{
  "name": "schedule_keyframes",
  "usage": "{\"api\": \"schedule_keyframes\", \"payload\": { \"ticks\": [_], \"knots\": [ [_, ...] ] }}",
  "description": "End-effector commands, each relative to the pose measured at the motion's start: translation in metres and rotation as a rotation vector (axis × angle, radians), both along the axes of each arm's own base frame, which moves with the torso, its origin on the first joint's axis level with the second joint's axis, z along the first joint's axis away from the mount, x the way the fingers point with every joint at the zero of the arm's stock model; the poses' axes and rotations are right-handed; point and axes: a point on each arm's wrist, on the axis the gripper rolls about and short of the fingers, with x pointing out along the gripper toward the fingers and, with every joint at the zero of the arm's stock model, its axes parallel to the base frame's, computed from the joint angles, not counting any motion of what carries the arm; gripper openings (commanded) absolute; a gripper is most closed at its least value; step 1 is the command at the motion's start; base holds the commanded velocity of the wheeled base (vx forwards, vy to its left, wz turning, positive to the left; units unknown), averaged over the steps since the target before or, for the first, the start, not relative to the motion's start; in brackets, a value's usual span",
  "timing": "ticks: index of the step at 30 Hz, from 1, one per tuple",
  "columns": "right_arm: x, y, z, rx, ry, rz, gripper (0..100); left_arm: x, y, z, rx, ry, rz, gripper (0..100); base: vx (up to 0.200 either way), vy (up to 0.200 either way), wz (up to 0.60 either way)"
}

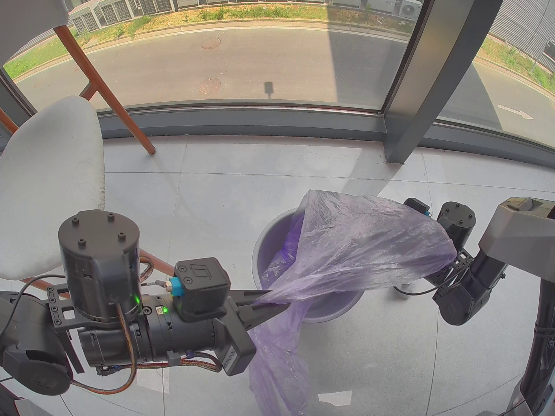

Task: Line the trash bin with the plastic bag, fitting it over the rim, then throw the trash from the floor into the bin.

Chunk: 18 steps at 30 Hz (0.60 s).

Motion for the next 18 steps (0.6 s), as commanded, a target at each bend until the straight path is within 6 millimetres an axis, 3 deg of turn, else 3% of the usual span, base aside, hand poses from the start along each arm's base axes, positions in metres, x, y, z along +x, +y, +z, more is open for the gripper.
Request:
{"api": "schedule_keyframes", "payload": {
  "ticks": [1, 12, 18],
  "knots": [
    [0.000, 0.009, -0.007, -0.002, 0.010, 0.025, 0, 0.001, -0.001, 0.001, -0.004, -0.004, 0.002, 0, 0.000, 0.000, 0.00],
    [-0.037, 0.030, -0.025, -0.056, 0.107, 0.129, 0, 0.003, -0.002, 0.002, -0.007, -0.007, 0.002, 0, 0.000, 0.000, 0.00],
    [-0.054, 0.018, -0.042, -0.114, 0.191, 0.118, 0, 0.003, -0.004, 0.002, -0.004, -0.006, 0.003, 0, 0.000, 0.000, 0.00]
  ]
}}
